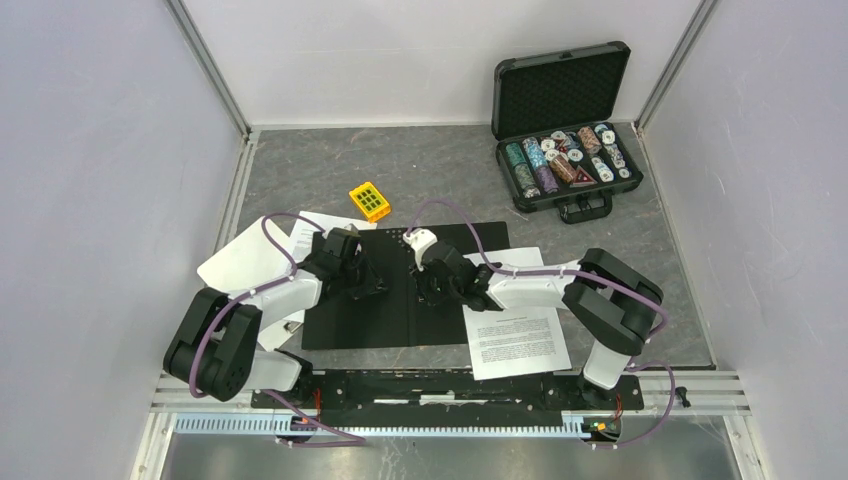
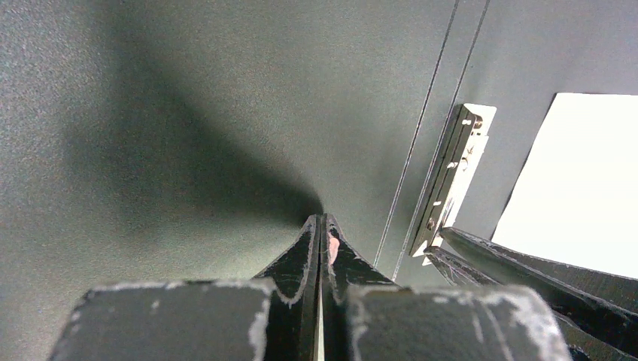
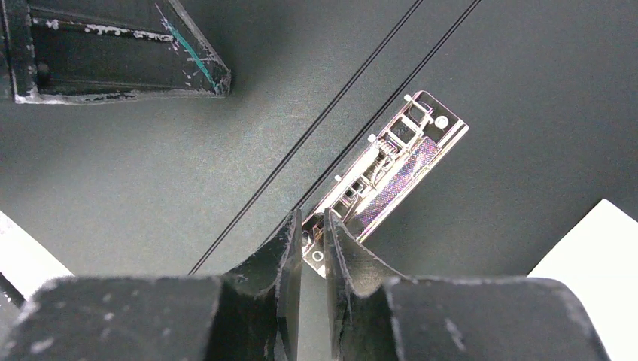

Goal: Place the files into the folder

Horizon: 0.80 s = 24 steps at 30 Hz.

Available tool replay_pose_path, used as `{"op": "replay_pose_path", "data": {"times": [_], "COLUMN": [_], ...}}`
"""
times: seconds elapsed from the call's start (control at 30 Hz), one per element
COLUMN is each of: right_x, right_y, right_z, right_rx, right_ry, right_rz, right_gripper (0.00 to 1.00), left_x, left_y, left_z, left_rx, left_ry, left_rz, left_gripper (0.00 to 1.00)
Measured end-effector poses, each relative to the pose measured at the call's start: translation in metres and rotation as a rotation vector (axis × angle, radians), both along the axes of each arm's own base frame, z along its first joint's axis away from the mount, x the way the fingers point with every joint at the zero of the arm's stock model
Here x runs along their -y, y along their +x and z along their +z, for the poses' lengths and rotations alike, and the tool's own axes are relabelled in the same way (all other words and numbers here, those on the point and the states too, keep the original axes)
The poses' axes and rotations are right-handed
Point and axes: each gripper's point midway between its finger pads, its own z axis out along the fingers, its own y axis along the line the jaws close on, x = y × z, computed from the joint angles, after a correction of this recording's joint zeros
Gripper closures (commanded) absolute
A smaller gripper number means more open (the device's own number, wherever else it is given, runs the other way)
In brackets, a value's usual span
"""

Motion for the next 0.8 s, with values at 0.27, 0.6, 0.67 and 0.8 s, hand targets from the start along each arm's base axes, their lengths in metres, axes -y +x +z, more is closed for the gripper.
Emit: {"op": "replay_pose_path", "data": {"times": [0.27, 0.6, 0.67, 0.8], "right_x": [0.001, 0.005, 0.005, 0.005], "right_y": [0.000, -0.001, 0.000, 0.001], "right_z": [-0.001, -0.003, 0.000, 0.008], "right_rx": [0.035, 0.070, 0.077, 0.086], "right_ry": [0.013, 0.048, 0.051, 0.045], "right_rz": [0.011, 0.010, 0.013, 0.024], "right_gripper": [0.80, 0.80, 0.79, 0.73], "left_x": [0.001, 0.001, 0.001, 0.001], "left_y": [0.003, 0.004, 0.004, 0.004], "left_z": [0.000, 0.000, 0.000, 0.000], "left_rx": [0.000, 0.002, 0.004, 0.004], "left_ry": [0.004, 0.004, 0.005, 0.005], "left_rz": [0.003, 0.003, 0.002, 0.002], "left_gripper": [0.98, 0.98, 0.98, 0.98]}}
